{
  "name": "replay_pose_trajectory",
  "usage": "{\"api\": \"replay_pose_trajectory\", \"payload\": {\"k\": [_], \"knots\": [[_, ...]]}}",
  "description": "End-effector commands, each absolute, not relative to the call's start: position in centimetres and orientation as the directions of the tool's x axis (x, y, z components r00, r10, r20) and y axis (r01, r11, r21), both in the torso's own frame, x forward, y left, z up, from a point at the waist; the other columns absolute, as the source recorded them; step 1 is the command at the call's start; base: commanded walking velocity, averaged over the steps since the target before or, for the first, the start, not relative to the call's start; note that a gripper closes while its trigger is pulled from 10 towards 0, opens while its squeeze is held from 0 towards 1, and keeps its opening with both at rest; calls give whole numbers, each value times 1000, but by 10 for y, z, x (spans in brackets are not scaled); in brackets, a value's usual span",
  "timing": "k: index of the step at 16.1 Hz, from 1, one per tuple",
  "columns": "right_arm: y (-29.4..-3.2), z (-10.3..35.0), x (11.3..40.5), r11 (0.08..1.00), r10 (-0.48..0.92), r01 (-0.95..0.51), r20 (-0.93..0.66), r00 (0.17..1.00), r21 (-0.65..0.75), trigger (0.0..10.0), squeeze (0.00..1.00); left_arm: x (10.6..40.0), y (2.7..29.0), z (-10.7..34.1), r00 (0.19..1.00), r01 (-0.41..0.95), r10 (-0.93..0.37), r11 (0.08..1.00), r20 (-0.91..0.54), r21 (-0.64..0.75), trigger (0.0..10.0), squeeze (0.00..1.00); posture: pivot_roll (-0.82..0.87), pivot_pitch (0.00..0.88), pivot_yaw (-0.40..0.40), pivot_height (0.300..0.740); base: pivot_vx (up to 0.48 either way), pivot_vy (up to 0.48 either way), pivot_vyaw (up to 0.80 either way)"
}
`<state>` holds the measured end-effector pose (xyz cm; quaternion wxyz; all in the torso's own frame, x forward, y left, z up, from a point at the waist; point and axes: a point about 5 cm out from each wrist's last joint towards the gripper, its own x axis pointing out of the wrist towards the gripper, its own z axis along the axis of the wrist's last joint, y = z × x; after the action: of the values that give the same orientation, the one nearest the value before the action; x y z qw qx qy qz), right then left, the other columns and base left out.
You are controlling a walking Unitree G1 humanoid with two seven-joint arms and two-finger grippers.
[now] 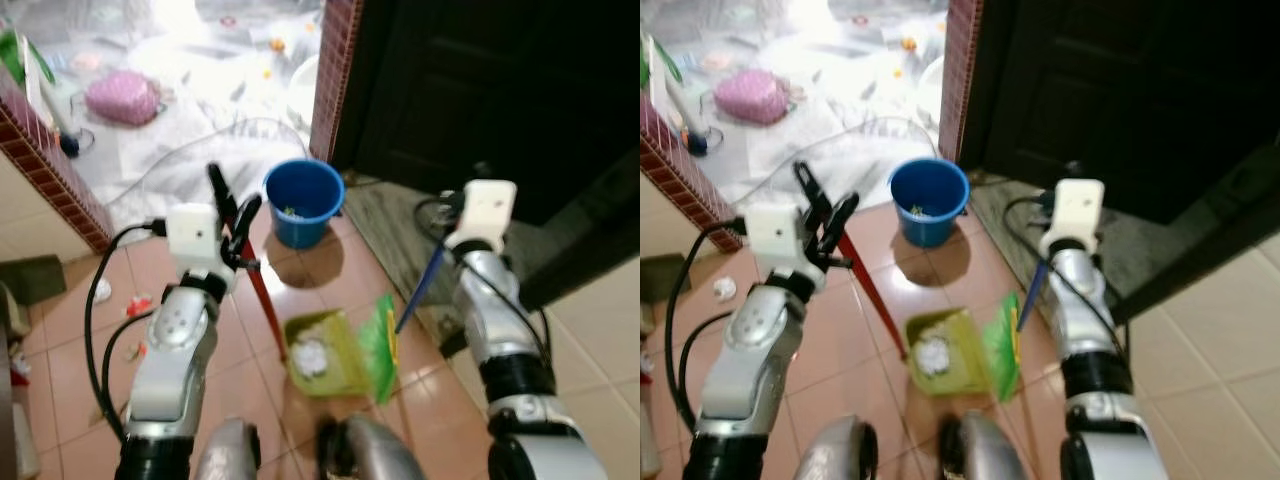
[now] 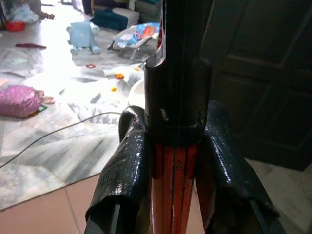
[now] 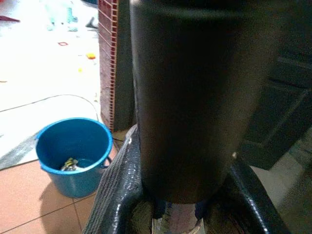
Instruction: Sweep floor
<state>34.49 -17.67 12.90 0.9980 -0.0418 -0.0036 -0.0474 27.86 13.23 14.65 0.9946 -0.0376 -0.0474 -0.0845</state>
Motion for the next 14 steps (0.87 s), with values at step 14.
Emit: {"api": "replay_pose_trajectory", "payload": {"k": [14], "knots": [[-176,127,342,993,-58,58,6,998,-100,10000,0,285,166,169,973,-69,68,998,220,-3,10000,0,-26,162,-58,740,0,0,0]]}}
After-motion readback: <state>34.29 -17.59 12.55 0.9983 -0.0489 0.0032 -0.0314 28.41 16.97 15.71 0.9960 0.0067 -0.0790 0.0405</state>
